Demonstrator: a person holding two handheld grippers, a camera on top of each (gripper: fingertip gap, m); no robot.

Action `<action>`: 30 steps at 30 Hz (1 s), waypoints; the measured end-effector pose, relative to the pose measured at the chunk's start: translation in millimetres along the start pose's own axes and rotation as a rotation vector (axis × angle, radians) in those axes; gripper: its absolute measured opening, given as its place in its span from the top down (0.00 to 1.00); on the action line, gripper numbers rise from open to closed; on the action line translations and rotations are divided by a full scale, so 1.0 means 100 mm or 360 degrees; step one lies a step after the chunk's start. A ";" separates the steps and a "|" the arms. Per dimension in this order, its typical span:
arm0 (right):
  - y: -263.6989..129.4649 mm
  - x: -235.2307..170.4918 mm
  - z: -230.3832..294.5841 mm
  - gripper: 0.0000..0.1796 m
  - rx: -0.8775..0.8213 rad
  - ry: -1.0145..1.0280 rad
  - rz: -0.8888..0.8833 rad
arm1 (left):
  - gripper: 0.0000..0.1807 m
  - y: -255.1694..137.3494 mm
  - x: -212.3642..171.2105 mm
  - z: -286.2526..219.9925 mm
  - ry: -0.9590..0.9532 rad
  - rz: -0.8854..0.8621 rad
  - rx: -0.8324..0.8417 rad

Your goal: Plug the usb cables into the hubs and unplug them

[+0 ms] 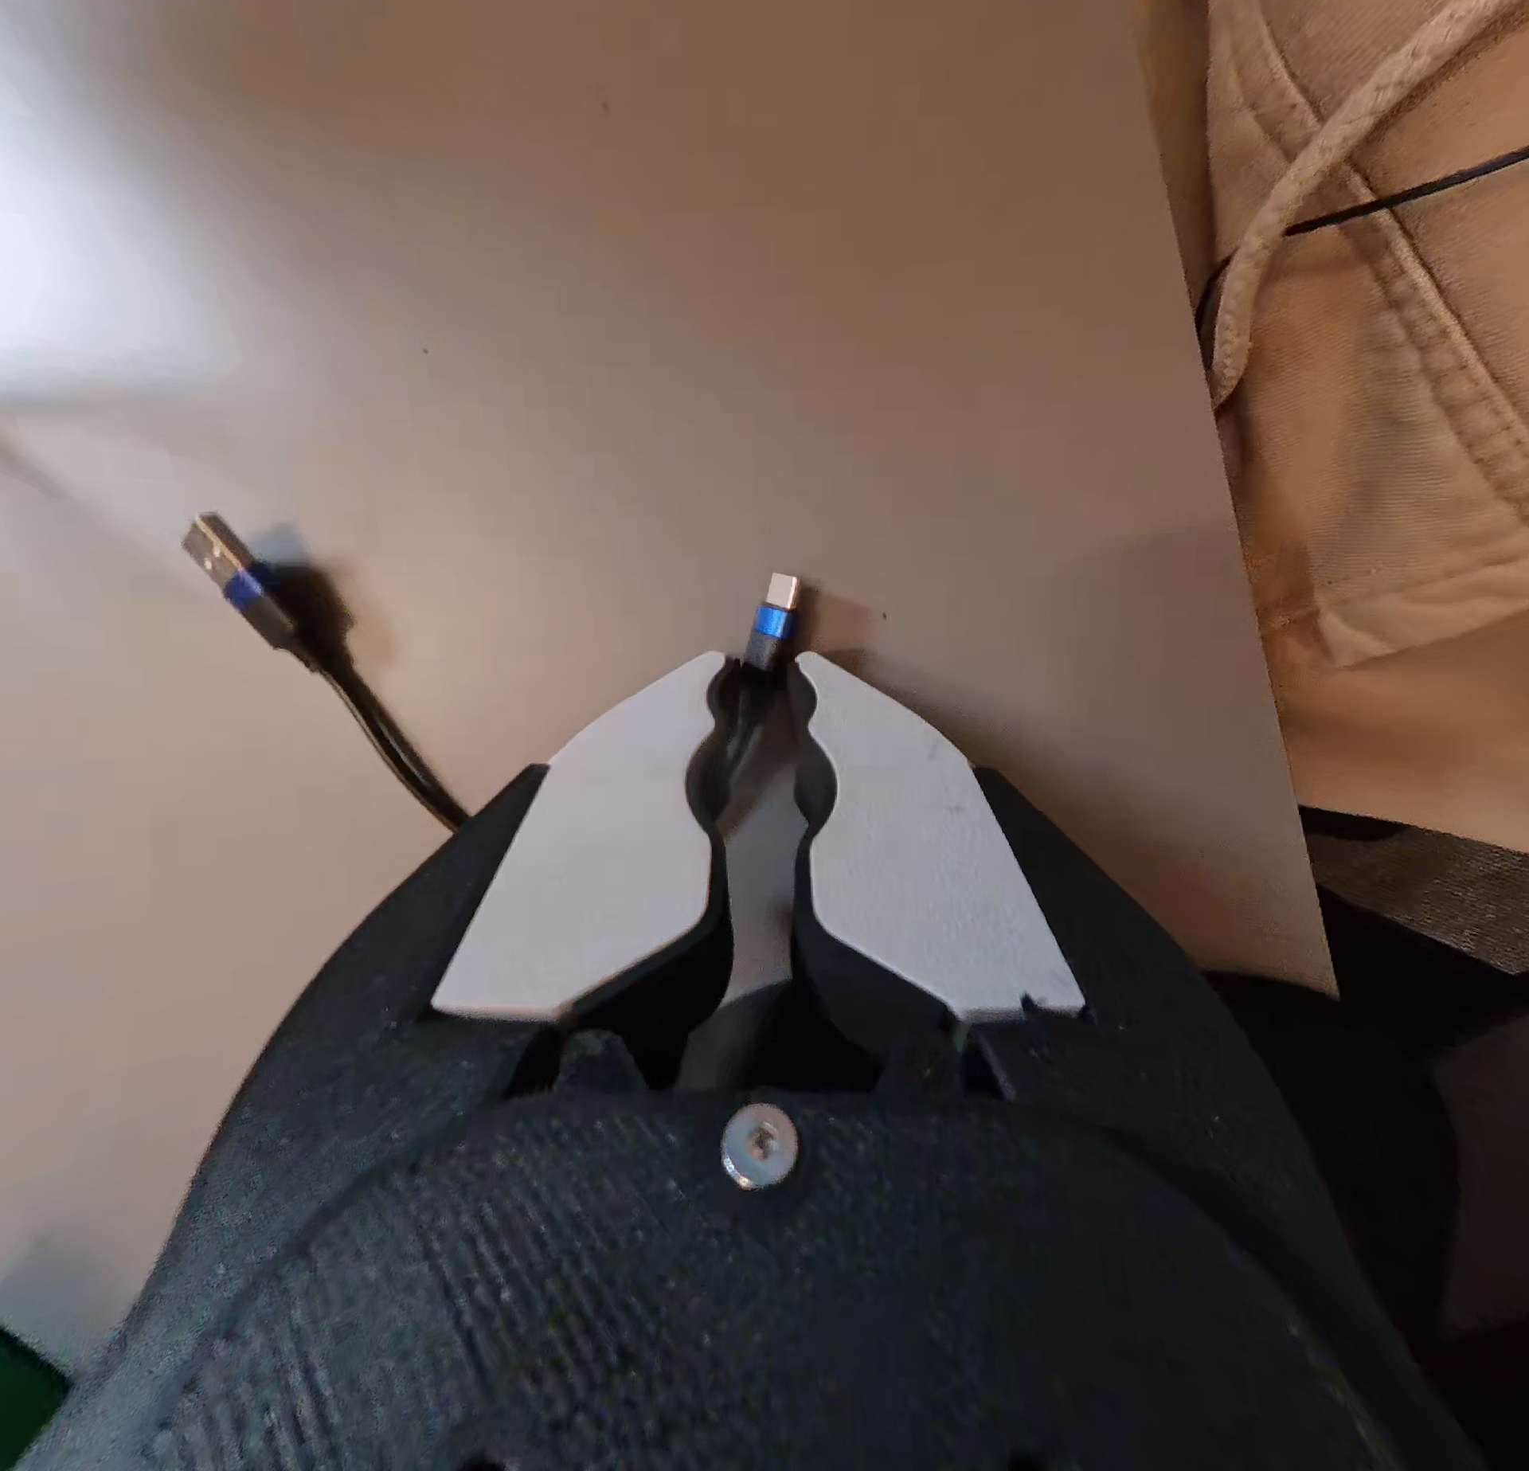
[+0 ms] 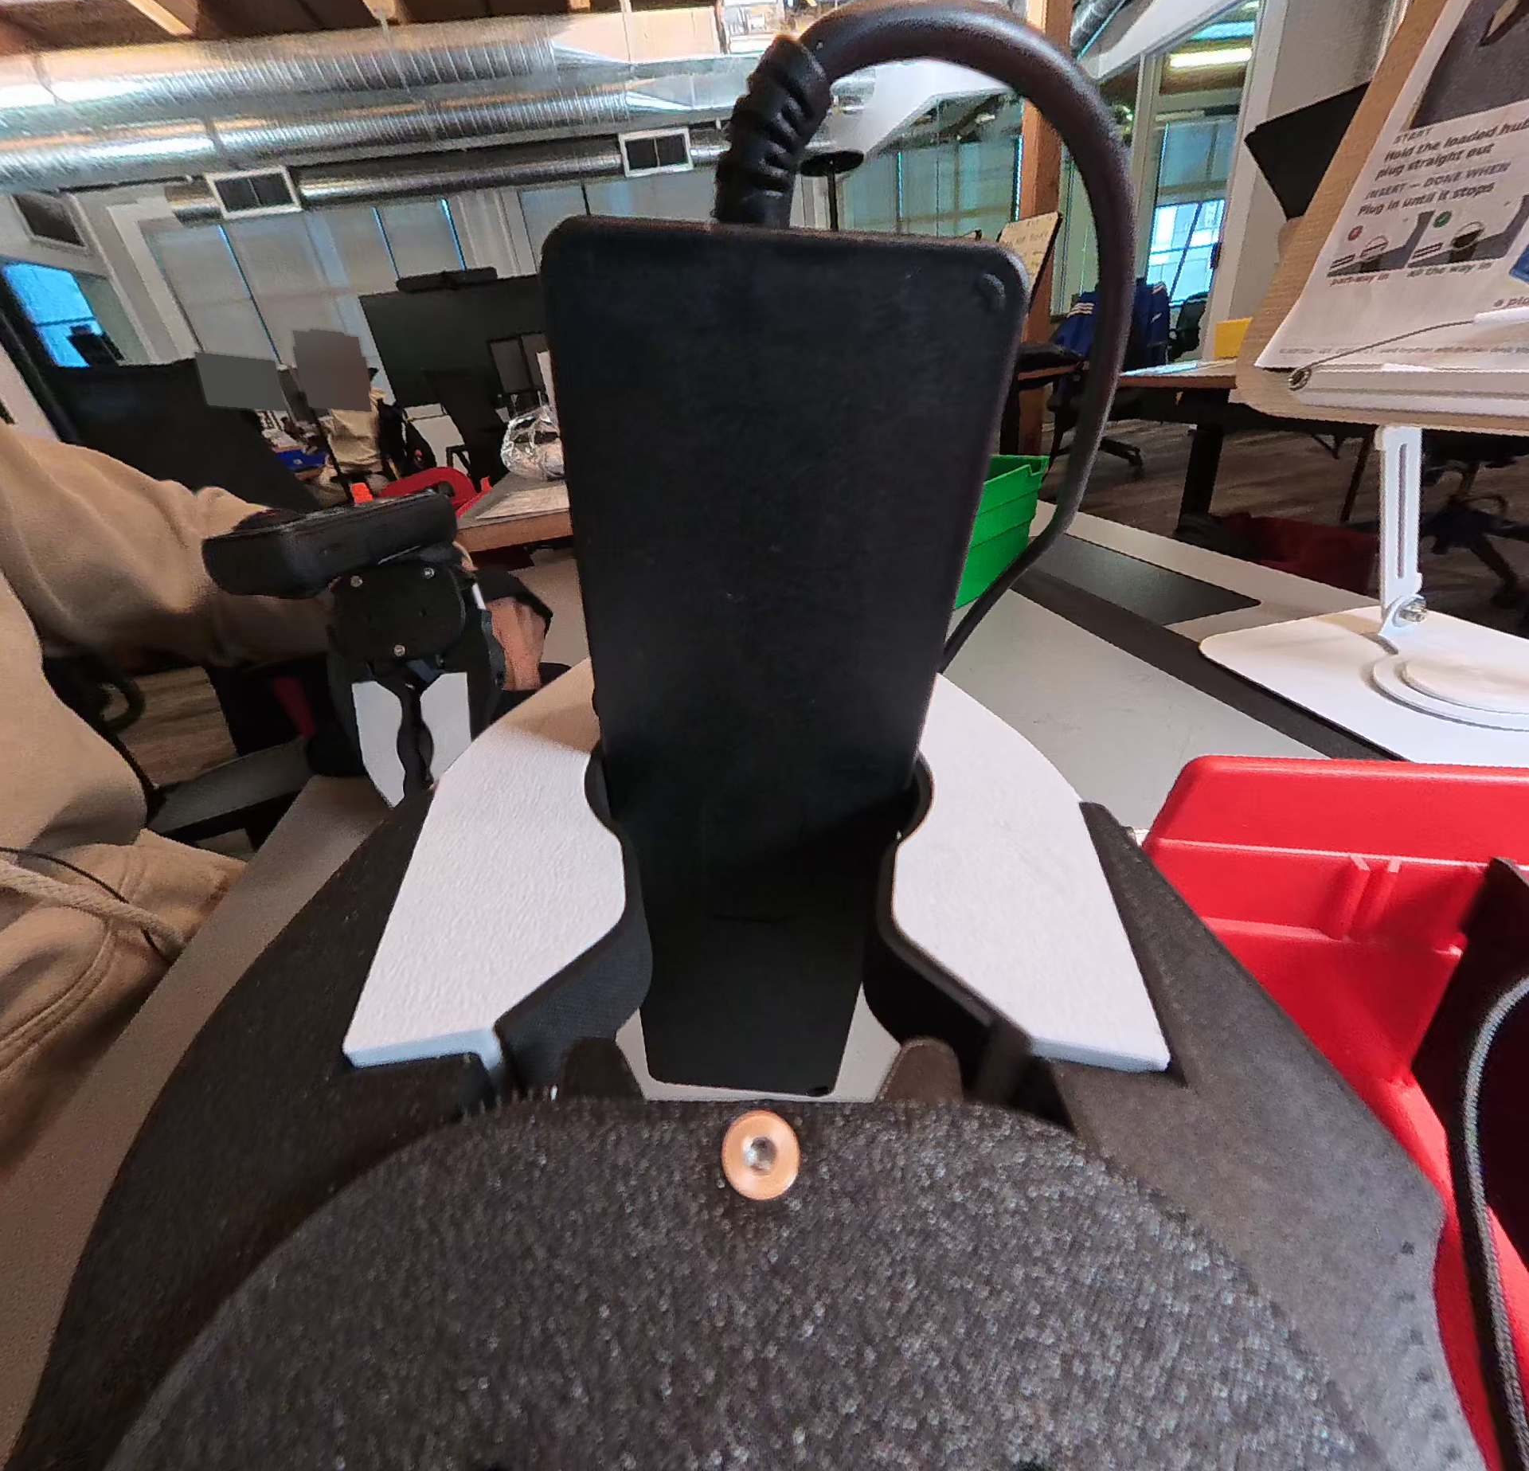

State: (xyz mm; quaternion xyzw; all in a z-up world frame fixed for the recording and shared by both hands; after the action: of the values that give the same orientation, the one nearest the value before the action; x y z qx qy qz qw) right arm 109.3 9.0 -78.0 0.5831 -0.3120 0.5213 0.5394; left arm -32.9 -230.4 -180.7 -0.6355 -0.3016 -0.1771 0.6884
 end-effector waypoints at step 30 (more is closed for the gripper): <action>-0.06 0.08 -0.07 0.65 -0.0072 -0.0001 -0.0086 | 0.86 -0.30 0.24 1.36 -0.0940 -0.0587 0.0842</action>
State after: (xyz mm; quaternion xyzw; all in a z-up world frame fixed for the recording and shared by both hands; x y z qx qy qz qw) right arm 115.1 18.9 -73.4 0.5791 -0.3080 0.4992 0.5662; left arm -59.0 -97.4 -140.6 -0.3960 -0.6290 -0.0245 0.6686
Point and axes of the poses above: each gripper's, where its closed fingertips meet, y out along the fingers, x out of its top, z = x × y across the jaws, the point moved 5 cm from there along -y, back along the fingers, and after that the axes turned 13 degrees about -z, right-handed, at the moved point
